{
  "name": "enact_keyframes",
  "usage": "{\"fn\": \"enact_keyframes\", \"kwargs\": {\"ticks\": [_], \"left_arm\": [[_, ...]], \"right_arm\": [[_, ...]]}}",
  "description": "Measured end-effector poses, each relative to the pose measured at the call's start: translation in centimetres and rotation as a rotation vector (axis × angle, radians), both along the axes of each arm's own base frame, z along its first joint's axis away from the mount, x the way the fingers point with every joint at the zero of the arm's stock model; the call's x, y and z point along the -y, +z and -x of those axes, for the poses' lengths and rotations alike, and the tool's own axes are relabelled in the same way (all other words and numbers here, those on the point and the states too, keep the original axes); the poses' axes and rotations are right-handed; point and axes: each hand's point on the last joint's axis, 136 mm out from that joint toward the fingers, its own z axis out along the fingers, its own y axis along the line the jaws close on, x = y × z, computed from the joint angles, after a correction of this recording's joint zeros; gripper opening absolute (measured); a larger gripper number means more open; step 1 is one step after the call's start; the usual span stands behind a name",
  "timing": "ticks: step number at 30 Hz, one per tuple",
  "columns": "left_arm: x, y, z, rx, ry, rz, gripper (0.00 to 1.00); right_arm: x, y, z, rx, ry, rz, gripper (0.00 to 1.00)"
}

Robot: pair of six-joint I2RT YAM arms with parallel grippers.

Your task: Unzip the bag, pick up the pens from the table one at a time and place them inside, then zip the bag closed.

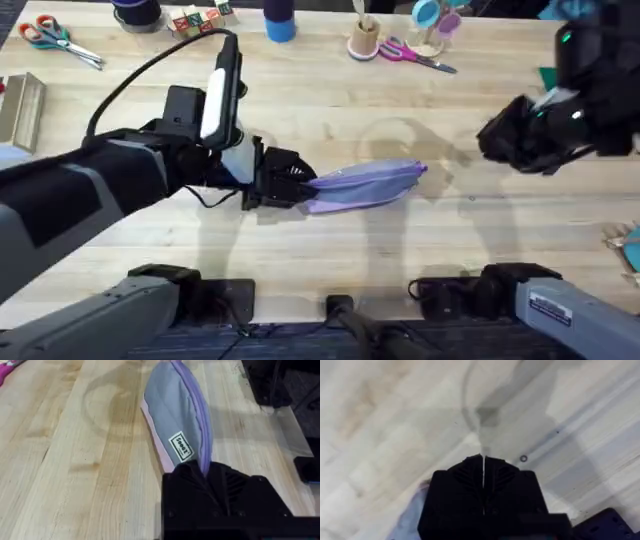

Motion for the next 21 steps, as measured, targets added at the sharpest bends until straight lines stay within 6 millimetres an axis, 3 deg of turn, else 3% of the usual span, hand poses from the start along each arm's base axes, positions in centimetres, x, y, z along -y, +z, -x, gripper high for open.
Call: {"fn": "enact_keyframes", "kwargs": {"ticks": [6,13,14,20,21], "left_arm": [[0.0,0.0,0.0,0.0,0.0,-0.001,0.043],[0.0,0.0,0.0,0.0,0.001,-0.001,0.043],[0.0,0.0,0.0,0.0,0.001,-0.002,0.043],[0.0,-0.1,0.0,0.0,0.001,-0.004,0.042],[0.0,-0.1,0.0,0.0,0.001,-0.004,0.042]], "right_arm": [[0.0,-2.7,1.5,-0.074,0.008,0.0,0.03],[-1.0,-1.6,0.3,0.009,0.084,-0.017,0.034],[-1.5,-1.1,0.1,0.034,0.111,-0.027,0.088],[-4.6,2.0,0.5,0.172,0.302,-0.071,0.937],[-4.9,2.5,0.6,0.194,0.322,-0.074,0.978]]}}
